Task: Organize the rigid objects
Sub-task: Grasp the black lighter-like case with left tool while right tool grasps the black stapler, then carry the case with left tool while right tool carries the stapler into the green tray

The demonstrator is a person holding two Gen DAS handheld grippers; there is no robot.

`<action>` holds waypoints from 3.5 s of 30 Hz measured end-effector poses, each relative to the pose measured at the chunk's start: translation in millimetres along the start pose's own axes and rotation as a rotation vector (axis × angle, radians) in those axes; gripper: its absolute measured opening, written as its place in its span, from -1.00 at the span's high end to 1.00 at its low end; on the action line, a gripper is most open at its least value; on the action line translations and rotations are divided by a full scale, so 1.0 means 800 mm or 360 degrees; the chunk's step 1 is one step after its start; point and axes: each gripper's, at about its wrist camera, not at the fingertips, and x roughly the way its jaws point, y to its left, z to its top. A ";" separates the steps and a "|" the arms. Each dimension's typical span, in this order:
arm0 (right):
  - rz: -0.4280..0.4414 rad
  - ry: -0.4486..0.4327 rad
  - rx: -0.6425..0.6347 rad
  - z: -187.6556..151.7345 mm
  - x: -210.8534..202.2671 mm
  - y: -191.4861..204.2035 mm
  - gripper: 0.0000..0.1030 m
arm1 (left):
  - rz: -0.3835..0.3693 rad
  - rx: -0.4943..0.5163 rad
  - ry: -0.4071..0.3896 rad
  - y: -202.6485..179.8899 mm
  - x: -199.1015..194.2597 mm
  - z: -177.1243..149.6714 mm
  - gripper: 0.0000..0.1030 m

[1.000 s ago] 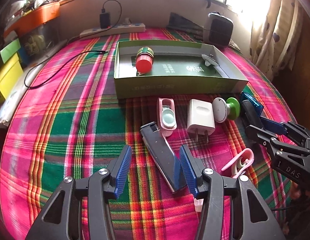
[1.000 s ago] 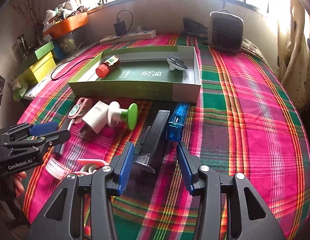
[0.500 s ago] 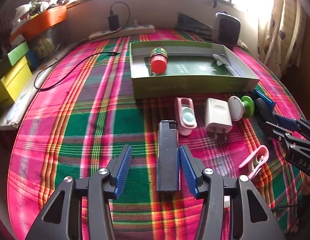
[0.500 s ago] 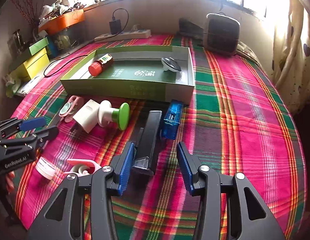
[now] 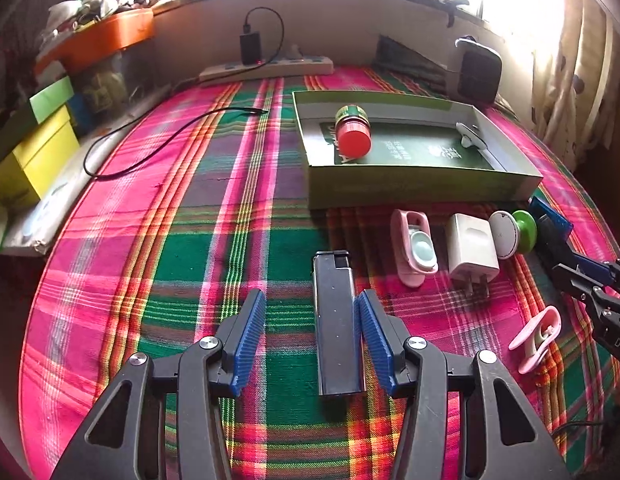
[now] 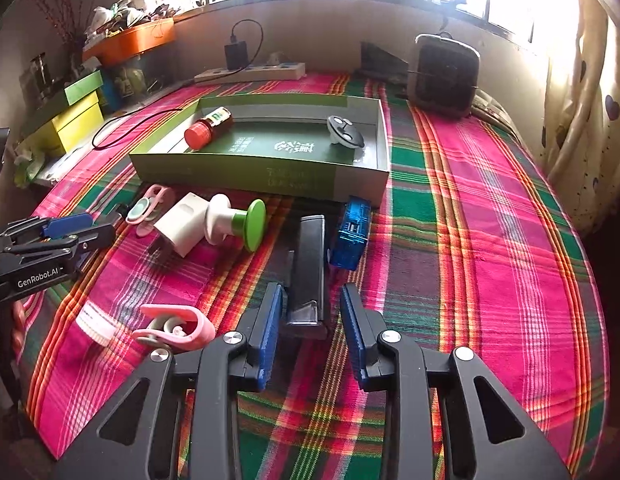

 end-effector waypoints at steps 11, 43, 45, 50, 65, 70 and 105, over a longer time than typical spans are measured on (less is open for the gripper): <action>0.0041 0.0027 0.0002 0.012 0.015 0.008 0.49 | -0.0025 -0.0011 -0.0006 0.004 0.001 0.002 0.05; 0.0117 0.0024 0.0066 0.014 0.019 0.001 0.51 | 0.0014 -0.0045 -0.0015 0.010 -0.002 0.003 0.57; 0.0114 0.0021 0.0067 0.014 0.019 0.001 0.51 | 0.0015 -0.0045 -0.0015 0.010 -0.002 0.003 0.57; 0.0117 0.0020 0.0063 0.014 0.019 0.001 0.51 | 0.0008 -0.0045 -0.0013 0.011 -0.003 0.003 0.57; 0.0115 -0.0010 0.0055 0.013 0.012 0.000 0.51 | -0.0014 -0.0041 -0.0047 0.006 -0.017 0.006 0.57; 0.0127 -0.0023 0.0058 0.013 0.009 0.000 0.51 | -0.0022 -0.0036 -0.0062 0.005 -0.023 0.007 0.57; 0.0136 -0.0164 0.0015 0.060 -0.028 -0.008 0.51 | -0.0145 0.0017 -0.0168 -0.012 -0.043 0.067 0.57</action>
